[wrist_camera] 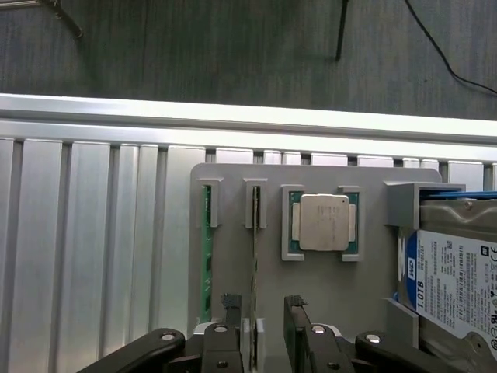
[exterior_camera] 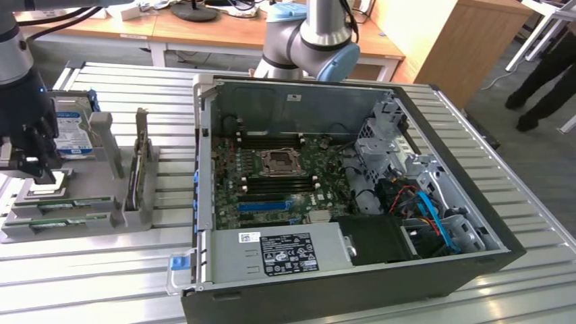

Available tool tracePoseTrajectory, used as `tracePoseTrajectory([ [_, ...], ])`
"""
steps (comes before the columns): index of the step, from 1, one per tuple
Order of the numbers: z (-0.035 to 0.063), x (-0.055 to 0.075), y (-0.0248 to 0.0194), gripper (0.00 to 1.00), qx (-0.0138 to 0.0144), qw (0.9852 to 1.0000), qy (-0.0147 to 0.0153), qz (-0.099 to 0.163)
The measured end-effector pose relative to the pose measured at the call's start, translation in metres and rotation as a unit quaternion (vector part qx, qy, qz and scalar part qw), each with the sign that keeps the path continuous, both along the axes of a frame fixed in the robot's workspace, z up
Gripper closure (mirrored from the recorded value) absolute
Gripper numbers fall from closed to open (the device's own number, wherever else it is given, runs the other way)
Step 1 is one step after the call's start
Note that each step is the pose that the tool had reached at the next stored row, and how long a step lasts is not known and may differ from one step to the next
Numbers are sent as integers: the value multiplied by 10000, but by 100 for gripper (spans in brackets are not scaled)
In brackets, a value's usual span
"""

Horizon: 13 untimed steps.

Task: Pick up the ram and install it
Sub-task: 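Pick up the ram and move it above insertion slot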

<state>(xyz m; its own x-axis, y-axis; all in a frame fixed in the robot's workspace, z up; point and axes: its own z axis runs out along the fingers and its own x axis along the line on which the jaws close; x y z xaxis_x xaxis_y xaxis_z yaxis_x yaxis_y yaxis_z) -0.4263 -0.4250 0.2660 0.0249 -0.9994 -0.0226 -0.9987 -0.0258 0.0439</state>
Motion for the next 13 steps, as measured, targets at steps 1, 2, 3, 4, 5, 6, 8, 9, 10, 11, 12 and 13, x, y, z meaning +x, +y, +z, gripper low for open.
tracePoseTrajectory([
  [1,0,-2,-13,64,0,10000,0,0],
  [2,0,-4,-26,64,0,10000,0,0],
  [3,0,-5,-40,64,0,10000,0,0],
  [4,0,-8,-54,64,0,10000,0,0],
  [5,0,-10,-65,64,0,10000,0,0],
  [6,0,-12,-77,64,0,10000,0,0],
  [8,0,-16,-101,64,0,10000,0,0],
  [9,0,-18,-113,64,0,10000,0,0],
  [10,0,-19,-125,64,0,10000,0,0],
  [11,0,-21,-135,64,0,10000,0,0],
  [12,0,-23,-146,64,0,10000,0,0],
  [13,0,-25,-158,64,0,10000,0,0],
])
